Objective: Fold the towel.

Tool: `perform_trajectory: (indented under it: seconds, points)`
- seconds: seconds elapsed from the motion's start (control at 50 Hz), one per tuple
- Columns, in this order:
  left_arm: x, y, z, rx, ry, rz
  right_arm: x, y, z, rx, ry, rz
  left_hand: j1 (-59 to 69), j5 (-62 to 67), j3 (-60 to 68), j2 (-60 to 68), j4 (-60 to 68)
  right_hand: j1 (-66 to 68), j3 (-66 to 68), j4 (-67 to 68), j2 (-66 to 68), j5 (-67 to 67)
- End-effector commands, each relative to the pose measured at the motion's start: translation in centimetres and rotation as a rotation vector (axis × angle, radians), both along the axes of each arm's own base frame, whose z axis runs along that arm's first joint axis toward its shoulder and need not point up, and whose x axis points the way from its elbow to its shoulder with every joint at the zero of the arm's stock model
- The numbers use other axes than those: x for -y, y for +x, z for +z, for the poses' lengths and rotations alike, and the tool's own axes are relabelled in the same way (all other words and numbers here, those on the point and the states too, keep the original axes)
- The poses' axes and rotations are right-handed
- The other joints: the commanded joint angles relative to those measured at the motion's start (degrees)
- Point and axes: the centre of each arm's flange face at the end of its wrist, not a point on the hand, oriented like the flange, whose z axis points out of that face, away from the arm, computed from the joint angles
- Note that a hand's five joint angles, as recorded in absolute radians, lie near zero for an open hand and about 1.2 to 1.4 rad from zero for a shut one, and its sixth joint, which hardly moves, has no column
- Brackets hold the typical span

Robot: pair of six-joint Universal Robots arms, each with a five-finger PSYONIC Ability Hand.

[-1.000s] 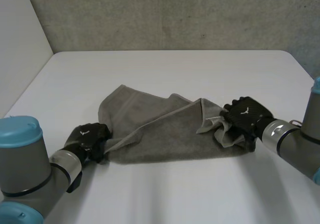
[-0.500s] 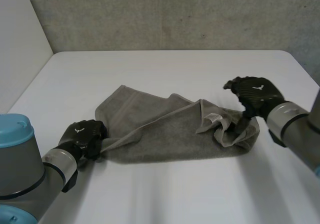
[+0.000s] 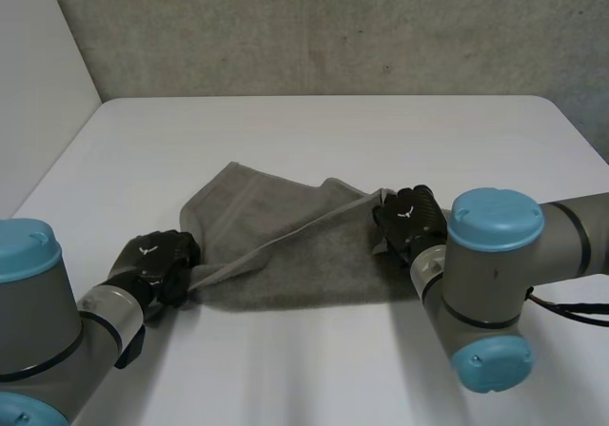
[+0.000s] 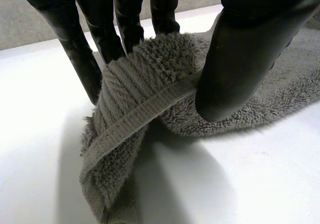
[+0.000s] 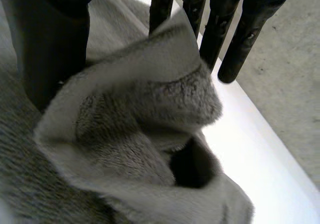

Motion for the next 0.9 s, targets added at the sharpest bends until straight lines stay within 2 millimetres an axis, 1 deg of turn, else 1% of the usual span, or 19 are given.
perform_trajectory:
  seconds: [0.02,0.08,0.14,0.18,0.28,0.36,0.38,0.4,0.44,0.46,0.48,0.5,0.52,0.56,0.58,0.6,0.72,0.84,0.9]
  points:
    - [0.1,0.1,0.0,0.0,0.001,0.005,1.1,0.3,-0.7,-0.022,-0.081,-0.002,2.1,1.9,1.6,1.7,1.6,10.5,10.2,10.5,10.3,9.8]
    - [0.1,0.1,0.0,0.0,0.001,0.005,1.4,0.6,-1.2,-0.042,-0.104,0.007,7.5,7.3,7.0,7.1,6.9,16.4,16.1,16.4,16.2,15.7]
    - [0.1,0.1,0.1,0.0,0.001,0.005,1.8,0.4,-1.2,-0.052,-0.113,-0.004,11.3,11.2,10.9,11.0,10.8,45.0,44.7,45.0,44.9,44.3]
    - [0.1,0.1,0.5,-0.003,-0.011,0.007,2.0,0.3,-0.7,-0.038,-0.122,-0.01,22.0,21.9,21.6,21.7,21.5,49.1,48.8,49.2,49.0,48.4]
    - [0.4,0.1,1.6,-0.016,-0.054,0.008,1.8,0.1,4.2,0.067,-0.208,-0.02,27.6,27.5,27.2,27.3,27.1,49.1,48.8,49.2,49.0,48.4]
    - [1.1,0.1,3.6,-0.036,-0.118,0.017,1.3,-0.4,11.4,0.294,-0.293,-0.028,27.6,27.5,27.2,27.3,27.1,49.1,48.8,49.2,49.0,48.4]
    - [1.7,0.4,5.2,-0.049,-0.17,0.028,1.1,-1.1,14.5,0.374,-0.331,-0.02,27.6,27.5,27.2,27.3,27.1,49.1,48.8,49.2,49.0,48.4]
    - [2.2,0.8,7.0,-0.061,-0.224,0.047,1.1,-1.1,14.5,0.375,-0.331,-0.02,27.6,27.5,27.2,27.3,27.1,49.1,48.8,49.2,49.0,48.4]
    - [2.7,1.4,9.1,-0.074,-0.282,0.065,0.3,-3.1,20.4,0.481,-0.38,0.0,27.6,27.5,27.2,27.3,27.1,49.1,48.8,49.2,49.0,48.4]
    - [2.7,1.4,9.1,-0.074,-0.282,0.065,0.3,-3.1,20.4,0.482,-0.38,0.001,27.6,27.5,27.2,27.3,27.1,49.1,48.8,49.2,49.0,48.4]
    - [3.3,2.1,11.4,-0.084,-0.348,0.089,0.3,-4.3,22.6,0.514,-0.385,-0.003,27.6,27.5,27.2,27.3,27.1,49.1,48.8,49.2,49.0,48.4]
    - [3.7,2.8,13.8,-0.093,-0.41,0.116,0.3,-4.4,22.6,0.514,-0.385,-0.003,27.6,27.5,27.2,27.3,27.1,49.1,48.8,49.2,49.0,48.4]
    - [3.7,2.8,13.8,-0.093,-0.411,0.116,0.5,-5.6,24.4,0.543,-0.383,-0.012,27.6,27.5,27.2,27.3,27.1,49.1,48.8,49.2,49.0,48.4]
    - [3.7,3.8,18.7,-0.115,-0.526,0.147,0.7,-6.8,26.2,0.579,-0.374,-0.024,27.6,27.5,27.2,27.3,27.1,49.1,48.8,49.2,49.0,48.4]
    - [3.7,3.8,18.8,-0.115,-0.527,0.148,0.7,-7.7,27.6,0.612,-0.354,-0.029,27.6,27.5,27.2,27.3,27.1,49.1,48.8,49.2,49.0,48.4]
    - [3.5,4.1,20.9,-0.129,-0.572,0.155,0.9,-8.8,28.9,0.644,-0.323,-0.037,27.6,27.5,27.2,27.3,27.1,49.1,48.8,49.2,49.0,48.4]
    - [2.6,4.5,26.7,-0.156,-0.679,0.164,1.8,-12.2,31.9,0.717,-0.247,-0.043,27.6,27.5,27.2,27.3,27.1,49.1,48.8,49.2,49.0,48.4]
    - [2.4,4.6,27.9,-0.162,-0.696,0.166,2.9,-15.3,33.5,0.751,-0.18,-0.021,27.6,27.5,27.2,27.3,27.1,49.1,48.8,49.2,49.0,48.4]
    - [2.7,4.5,27.2,-0.158,-0.674,0.163,4.1,-15.4,32.1,0.752,-0.094,0.004,27.6,27.5,27.2,27.3,27.1,49.1,48.8,49.2,49.0,48.4]
